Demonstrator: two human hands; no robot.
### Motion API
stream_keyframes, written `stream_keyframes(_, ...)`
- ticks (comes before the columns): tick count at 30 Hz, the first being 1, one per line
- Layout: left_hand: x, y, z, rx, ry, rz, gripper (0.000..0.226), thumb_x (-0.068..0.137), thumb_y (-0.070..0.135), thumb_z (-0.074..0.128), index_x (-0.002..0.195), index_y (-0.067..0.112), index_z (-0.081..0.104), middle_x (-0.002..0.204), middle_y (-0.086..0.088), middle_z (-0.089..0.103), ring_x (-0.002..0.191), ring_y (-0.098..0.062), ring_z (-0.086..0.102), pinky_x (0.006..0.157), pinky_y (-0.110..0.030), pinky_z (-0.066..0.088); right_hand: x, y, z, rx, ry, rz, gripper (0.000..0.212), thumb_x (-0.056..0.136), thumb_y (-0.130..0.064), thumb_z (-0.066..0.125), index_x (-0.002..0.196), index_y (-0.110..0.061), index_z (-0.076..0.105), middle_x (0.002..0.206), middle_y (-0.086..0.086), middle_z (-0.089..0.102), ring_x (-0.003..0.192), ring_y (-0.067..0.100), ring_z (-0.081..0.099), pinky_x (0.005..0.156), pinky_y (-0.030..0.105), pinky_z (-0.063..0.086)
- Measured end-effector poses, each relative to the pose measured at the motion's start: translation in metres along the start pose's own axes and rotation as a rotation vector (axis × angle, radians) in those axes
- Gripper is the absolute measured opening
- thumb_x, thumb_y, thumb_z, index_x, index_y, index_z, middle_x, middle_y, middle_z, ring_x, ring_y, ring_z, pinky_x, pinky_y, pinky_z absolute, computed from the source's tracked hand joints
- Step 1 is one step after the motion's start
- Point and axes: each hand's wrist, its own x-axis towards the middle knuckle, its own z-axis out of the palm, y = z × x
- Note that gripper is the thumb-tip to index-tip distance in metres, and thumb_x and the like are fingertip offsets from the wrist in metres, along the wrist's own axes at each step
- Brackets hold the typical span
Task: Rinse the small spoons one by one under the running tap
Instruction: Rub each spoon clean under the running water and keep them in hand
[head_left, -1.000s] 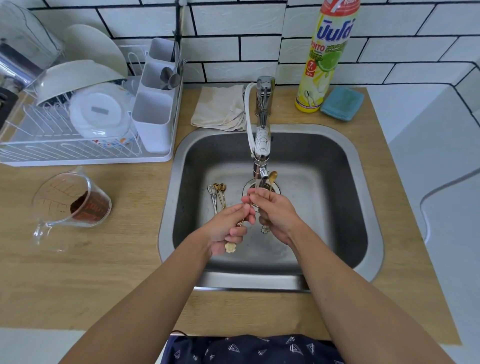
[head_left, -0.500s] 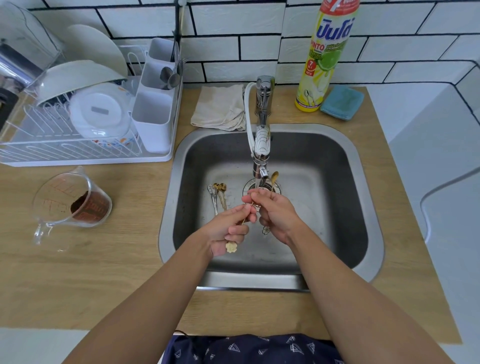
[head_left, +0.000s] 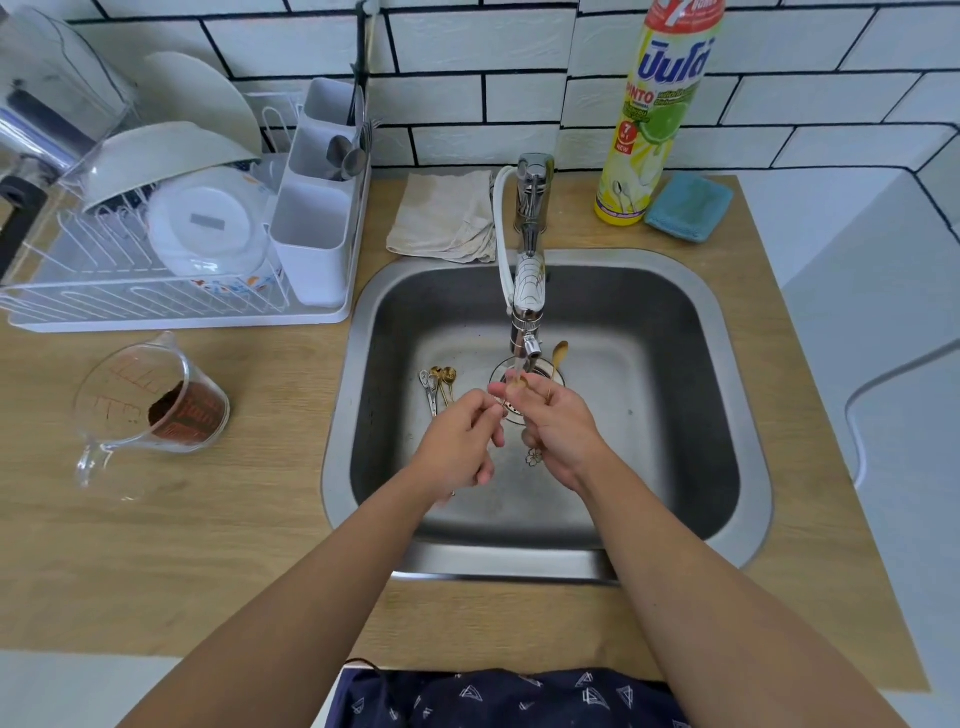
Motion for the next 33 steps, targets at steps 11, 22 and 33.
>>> stream_keyframes(11,-0.004,0.0,-0.011,-0.198,-0.142,-0.163,0.027,0.107,0.03,0.042,0.097,0.013,0.059,0.074,-0.001,0.06,0.041,-0.012,0.047,0.035,-0.018,0.03,0.003,0.006,0.006,-0.24,0.133,-0.143,0.02,0.104,-0.023,0.06,0.099,-0.009,0.073,0.087,-0.004,0.08,0.046,-0.006,0.056,0.048,0.007,0.042)
stream_keyframes(22,0.0,0.005,-0.014,-0.549,-0.273,-0.304,0.02,0.106,0.026,0.047,0.097,0.011,0.057,0.074,-0.001,0.059,0.037,-0.003,0.036,0.029,-0.012,0.025,-0.003,0.0,0.005,-0.161,0.073,-0.048,0.016,0.101,-0.026,0.064,0.101,-0.015,0.075,0.097,0.001,0.081,0.041,0.004,0.034,0.041,0.02,0.03)
stream_keyframes(33,0.006,0.002,-0.001,-0.469,-0.172,-0.202,0.02,0.104,0.02,0.052,0.116,0.008,0.062,0.086,-0.004,0.074,0.071,-0.015,0.071,0.063,-0.022,0.057,0.006,-0.013,-0.012,-0.124,0.534,-0.19,0.019,0.103,-0.03,0.06,0.088,-0.02,0.064,0.078,-0.003,0.08,0.057,-0.001,0.062,0.062,0.019,0.045)
